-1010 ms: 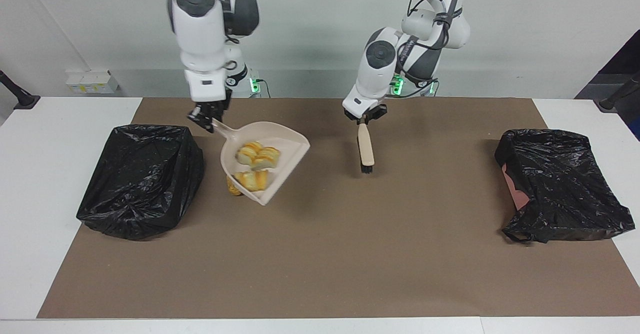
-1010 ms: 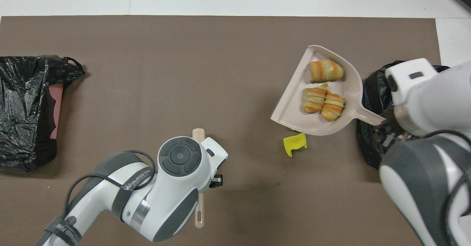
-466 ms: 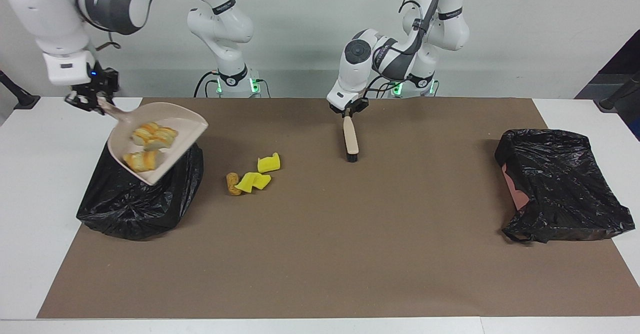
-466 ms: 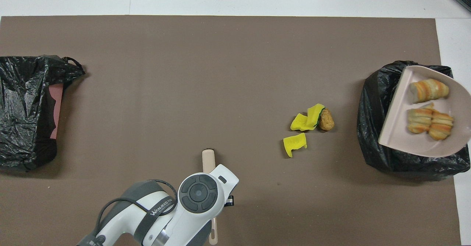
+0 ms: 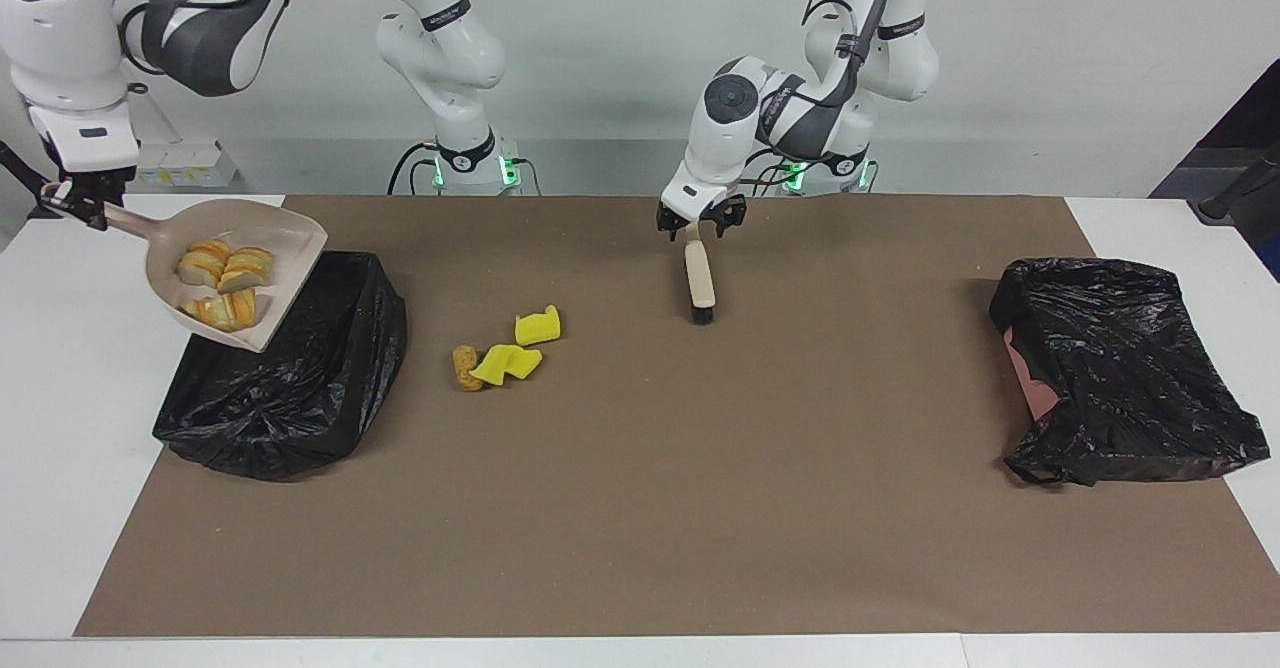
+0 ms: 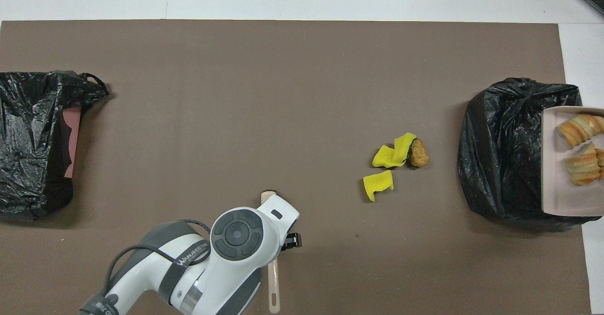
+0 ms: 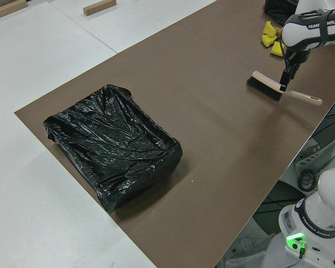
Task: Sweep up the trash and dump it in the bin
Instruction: 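Tip the dustpan into the bag while the left gripper lays down the brush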
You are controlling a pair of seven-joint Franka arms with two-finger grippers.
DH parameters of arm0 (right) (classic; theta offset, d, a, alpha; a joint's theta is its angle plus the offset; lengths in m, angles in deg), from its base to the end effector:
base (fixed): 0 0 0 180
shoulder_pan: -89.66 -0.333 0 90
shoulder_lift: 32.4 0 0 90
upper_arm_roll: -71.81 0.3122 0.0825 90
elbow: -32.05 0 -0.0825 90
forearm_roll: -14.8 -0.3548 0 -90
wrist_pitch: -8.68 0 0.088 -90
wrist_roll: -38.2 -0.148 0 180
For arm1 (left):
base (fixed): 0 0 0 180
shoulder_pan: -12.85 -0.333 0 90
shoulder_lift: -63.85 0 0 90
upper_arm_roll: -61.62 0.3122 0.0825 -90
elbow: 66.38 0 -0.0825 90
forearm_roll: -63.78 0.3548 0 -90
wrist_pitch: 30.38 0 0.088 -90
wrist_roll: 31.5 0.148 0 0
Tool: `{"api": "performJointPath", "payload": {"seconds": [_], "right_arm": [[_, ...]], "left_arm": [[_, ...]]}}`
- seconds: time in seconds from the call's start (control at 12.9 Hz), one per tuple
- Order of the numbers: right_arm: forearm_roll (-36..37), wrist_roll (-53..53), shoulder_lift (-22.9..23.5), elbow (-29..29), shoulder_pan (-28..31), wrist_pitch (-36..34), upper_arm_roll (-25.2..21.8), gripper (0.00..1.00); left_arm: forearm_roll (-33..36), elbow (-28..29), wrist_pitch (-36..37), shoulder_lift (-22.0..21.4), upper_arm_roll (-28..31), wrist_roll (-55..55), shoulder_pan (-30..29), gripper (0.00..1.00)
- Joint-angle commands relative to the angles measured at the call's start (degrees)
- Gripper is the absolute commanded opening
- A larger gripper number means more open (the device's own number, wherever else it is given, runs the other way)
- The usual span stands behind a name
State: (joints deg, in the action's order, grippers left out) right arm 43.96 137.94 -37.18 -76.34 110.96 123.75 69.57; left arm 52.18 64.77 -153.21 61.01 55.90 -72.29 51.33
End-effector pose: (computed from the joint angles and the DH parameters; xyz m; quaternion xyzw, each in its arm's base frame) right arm 0.4751 -0.2590 0.5318 0.7067 0.6600 -0.1617 0.1972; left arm 0.3269 -0.3393 0.3390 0.9952 0.0294 -0.0889 0.0267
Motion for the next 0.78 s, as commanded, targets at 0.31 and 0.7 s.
{"api": "performJointPath", "payload": {"seconds": [0.31, 0.7], "right_arm": [[12.0, 8.4, 2.5, -1.3, -1.4, 5.2, 1.3, 0.00], [19.5, 6.8, 3.4, -1.5, -4.9, 5.7, 1.5, 0.00]], "left_arm": [[0.7, -10.0, 0.5, 2.0, 0.0, 10.1, -15.1, 1.00], [4.0, -18.0, 2.1, 2.7, 0.1, 27.8, -26.7, 1.00]]}}
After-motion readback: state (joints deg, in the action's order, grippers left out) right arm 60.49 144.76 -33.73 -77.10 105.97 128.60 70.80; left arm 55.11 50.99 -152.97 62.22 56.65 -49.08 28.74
